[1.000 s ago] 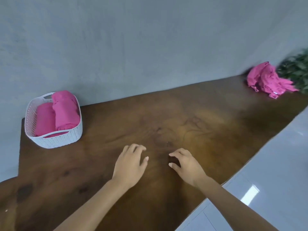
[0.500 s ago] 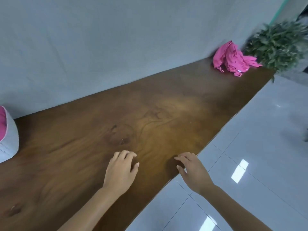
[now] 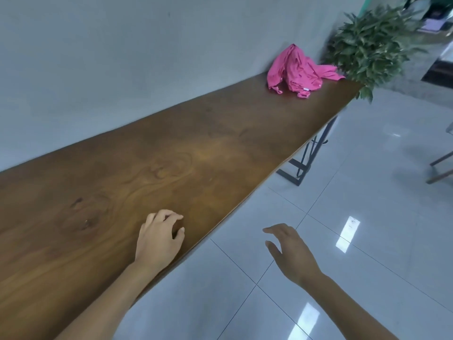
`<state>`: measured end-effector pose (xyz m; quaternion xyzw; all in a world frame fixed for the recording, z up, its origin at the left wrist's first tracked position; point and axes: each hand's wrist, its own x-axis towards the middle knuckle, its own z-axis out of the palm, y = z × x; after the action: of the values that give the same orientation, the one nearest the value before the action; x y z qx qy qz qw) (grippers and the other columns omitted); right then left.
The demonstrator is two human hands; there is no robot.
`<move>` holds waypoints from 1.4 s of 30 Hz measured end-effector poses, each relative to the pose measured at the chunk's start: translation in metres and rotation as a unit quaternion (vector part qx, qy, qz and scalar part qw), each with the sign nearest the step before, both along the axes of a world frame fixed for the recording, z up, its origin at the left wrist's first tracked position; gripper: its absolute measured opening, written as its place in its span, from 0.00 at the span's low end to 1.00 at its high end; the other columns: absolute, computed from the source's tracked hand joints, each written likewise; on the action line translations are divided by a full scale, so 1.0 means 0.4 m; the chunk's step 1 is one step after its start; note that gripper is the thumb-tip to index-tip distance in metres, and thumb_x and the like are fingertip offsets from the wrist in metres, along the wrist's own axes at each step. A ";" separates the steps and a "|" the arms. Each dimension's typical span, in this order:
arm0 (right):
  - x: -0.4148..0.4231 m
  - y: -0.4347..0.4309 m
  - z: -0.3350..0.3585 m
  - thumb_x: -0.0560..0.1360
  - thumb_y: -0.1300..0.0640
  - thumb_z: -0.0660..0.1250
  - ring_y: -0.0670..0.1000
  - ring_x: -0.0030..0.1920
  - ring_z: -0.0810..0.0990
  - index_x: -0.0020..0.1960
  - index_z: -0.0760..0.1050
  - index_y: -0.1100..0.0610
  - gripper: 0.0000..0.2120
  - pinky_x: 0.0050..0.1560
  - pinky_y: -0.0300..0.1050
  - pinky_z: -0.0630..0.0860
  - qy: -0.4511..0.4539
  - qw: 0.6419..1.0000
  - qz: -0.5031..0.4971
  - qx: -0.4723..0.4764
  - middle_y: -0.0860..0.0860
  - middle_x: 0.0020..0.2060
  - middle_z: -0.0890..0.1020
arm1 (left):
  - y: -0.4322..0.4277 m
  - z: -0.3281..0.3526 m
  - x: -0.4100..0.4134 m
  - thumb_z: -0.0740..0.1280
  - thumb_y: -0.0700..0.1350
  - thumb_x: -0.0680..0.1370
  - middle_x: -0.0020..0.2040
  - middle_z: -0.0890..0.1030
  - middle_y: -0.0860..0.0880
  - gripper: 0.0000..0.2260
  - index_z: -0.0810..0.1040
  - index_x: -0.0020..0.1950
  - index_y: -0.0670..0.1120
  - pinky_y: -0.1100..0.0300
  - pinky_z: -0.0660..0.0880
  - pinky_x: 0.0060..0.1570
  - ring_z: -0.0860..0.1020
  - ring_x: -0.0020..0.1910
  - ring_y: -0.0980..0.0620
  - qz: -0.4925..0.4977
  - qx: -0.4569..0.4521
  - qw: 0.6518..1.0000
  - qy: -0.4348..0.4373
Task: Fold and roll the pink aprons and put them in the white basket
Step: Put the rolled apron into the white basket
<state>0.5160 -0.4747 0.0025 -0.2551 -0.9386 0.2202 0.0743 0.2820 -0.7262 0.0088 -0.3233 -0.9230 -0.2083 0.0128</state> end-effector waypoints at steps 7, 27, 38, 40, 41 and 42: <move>0.069 0.127 -0.006 0.83 0.51 0.63 0.43 0.60 0.75 0.69 0.75 0.48 0.15 0.58 0.34 0.72 0.020 0.998 -0.052 -0.029 0.42 0.62 0.76 | 0.164 0.002 -0.001 0.69 0.50 0.79 0.61 0.76 0.57 0.13 0.81 0.64 0.53 0.53 0.72 0.59 0.71 0.61 0.50 -0.040 -0.019 0.999 -0.002; -0.123 0.639 0.035 0.82 0.53 0.65 0.36 0.54 0.76 0.62 0.77 0.44 0.10 0.49 0.26 0.71 0.053 0.976 -0.192 -0.093 0.37 0.55 0.78 | 0.781 -0.034 -0.238 0.71 0.51 0.78 0.60 0.76 0.56 0.11 0.81 0.61 0.54 0.51 0.72 0.61 0.70 0.63 0.51 -0.127 0.038 0.991 0.003; -0.249 0.864 0.069 0.82 0.53 0.64 0.39 0.53 0.78 0.64 0.77 0.45 0.11 0.54 0.32 0.74 0.040 0.973 -0.210 -0.091 0.39 0.55 0.79 | 1.101 -0.043 -0.424 0.69 0.54 0.79 0.64 0.74 0.53 0.15 0.78 0.65 0.52 0.45 0.69 0.65 0.68 0.66 0.47 -0.132 0.034 0.991 -0.006; -0.275 0.913 0.076 0.82 0.53 0.64 0.39 0.53 0.78 0.64 0.77 0.46 0.12 0.54 0.30 0.73 0.039 0.975 -0.203 -0.087 0.39 0.55 0.79 | 1.157 -0.042 -0.463 0.69 0.55 0.79 0.66 0.73 0.53 0.17 0.77 0.66 0.53 0.44 0.68 0.66 0.67 0.67 0.46 -0.123 0.025 0.992 -0.005; -0.290 0.940 0.080 0.82 0.53 0.64 0.40 0.53 0.78 0.64 0.77 0.46 0.12 0.52 0.28 0.72 0.036 0.975 -0.200 -0.087 0.39 0.56 0.79 | 1.185 -0.041 -0.482 0.68 0.56 0.79 0.66 0.72 0.52 0.17 0.77 0.67 0.53 0.43 0.67 0.67 0.67 0.68 0.45 -0.115 0.018 0.993 -0.006; -0.304 0.970 0.082 0.82 0.53 0.64 0.40 0.54 0.78 0.64 0.77 0.46 0.12 0.51 0.26 0.71 0.032 0.976 -0.196 -0.086 0.39 0.56 0.78 | 1.212 -0.040 -0.501 0.68 0.57 0.79 0.67 0.72 0.52 0.18 0.76 0.67 0.53 0.43 0.66 0.68 0.66 0.68 0.45 -0.105 0.012 0.994 -0.009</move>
<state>0.3944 -0.0868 0.0353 -0.4326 -0.8450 0.2890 0.1236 0.0814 -0.2414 -0.0074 -0.4161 -0.8816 -0.2224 -0.0139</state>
